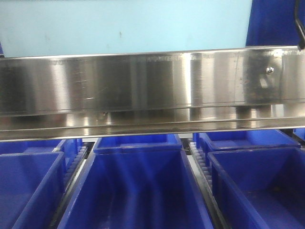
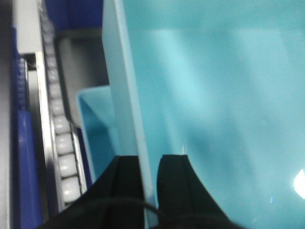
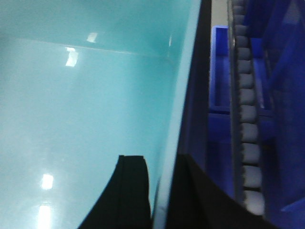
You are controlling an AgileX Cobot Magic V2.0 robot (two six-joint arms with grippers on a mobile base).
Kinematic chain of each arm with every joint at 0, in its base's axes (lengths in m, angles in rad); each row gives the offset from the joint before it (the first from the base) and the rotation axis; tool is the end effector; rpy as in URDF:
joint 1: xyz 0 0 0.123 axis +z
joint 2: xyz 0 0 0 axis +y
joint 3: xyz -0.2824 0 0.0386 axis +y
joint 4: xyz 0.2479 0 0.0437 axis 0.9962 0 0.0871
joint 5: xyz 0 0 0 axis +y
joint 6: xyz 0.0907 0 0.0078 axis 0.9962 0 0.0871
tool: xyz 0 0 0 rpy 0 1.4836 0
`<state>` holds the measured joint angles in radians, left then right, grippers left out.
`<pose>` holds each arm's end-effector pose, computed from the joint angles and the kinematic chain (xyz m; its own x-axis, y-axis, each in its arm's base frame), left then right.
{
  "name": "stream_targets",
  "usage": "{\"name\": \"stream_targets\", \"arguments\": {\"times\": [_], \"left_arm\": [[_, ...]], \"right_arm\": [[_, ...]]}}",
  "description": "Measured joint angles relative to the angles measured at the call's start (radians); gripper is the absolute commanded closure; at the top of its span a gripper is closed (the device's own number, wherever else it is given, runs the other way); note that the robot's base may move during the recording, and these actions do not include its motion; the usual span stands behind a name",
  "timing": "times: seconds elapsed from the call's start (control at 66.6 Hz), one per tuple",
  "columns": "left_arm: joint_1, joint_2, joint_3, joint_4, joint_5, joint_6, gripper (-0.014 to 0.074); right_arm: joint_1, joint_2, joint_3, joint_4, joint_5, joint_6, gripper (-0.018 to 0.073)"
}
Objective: Move two blue bins to right shelf middle
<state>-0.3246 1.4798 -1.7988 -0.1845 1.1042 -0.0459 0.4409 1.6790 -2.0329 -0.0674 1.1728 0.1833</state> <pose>0.2830 -0.1110 0.4696 -0.6552 0.0859 -0.7506 0.3525 0.9135 -0.2032 0.3224 0.1459 0.4657 -0.6564 -0.1370 -0.7419 -0.2849 0.9556 0.0756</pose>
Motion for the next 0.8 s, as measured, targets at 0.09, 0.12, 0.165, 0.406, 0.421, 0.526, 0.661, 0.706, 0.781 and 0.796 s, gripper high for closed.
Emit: {"name": "stream_targets", "arguments": {"times": [0.09, 0.12, 0.165, 0.406, 0.421, 0.526, 0.661, 0.706, 0.781, 0.796], "left_arm": [[-0.018, 0.012, 0.004, 0.023, 0.032, -0.004, 0.0707], [-0.021, 0.015, 0.004, 0.029, 0.046, -0.006, 0.0707], [-0.023, 0.019, 0.006, 0.04, 0.062, -0.006, 0.0707], [-0.024, 0.021, 0.009, 0.101, 0.102, -0.026, 0.0707], [-0.024, 0.021, 0.01, 0.103, 0.104, -0.026, 0.0707], [-0.024, 0.021, 0.012, 0.118, 0.111, -0.026, 0.0707], [-0.024, 0.021, 0.013, 0.141, 0.115, -0.029, 0.0707], [-0.026, 0.021, 0.014, 0.151, 0.115, -0.029, 0.0707], [-0.027, 0.026, 0.014, 0.159, 0.115, -0.029, 0.0707], [-0.027, 0.027, 0.014, 0.159, 0.115, -0.029, 0.0707]], "right_arm": [[-0.002, 0.007, 0.0, -0.009, 0.0, -0.01, 0.0713], [-0.002, 0.009, 0.0, -0.011, 0.0, -0.011, 0.0713], [-0.002, 0.015, 0.0, -0.011, 0.0, -0.014, 0.0713], [-0.002, 0.05, -0.002, 0.02, -0.007, -0.015, 0.0713], [-0.002, 0.052, -0.002, 0.021, -0.008, -0.015, 0.0713], [0.0, 0.058, -0.002, 0.031, -0.006, -0.016, 0.0713], [0.0, 0.067, -0.002, 0.042, 0.005, -0.016, 0.0713], [0.0, 0.067, -0.002, 0.042, 0.008, -0.016, 0.0713], [0.0, 0.067, -0.002, 0.046, 0.011, -0.016, 0.0713], [0.0, 0.067, -0.002, 0.046, 0.014, -0.016, 0.0713]]}}
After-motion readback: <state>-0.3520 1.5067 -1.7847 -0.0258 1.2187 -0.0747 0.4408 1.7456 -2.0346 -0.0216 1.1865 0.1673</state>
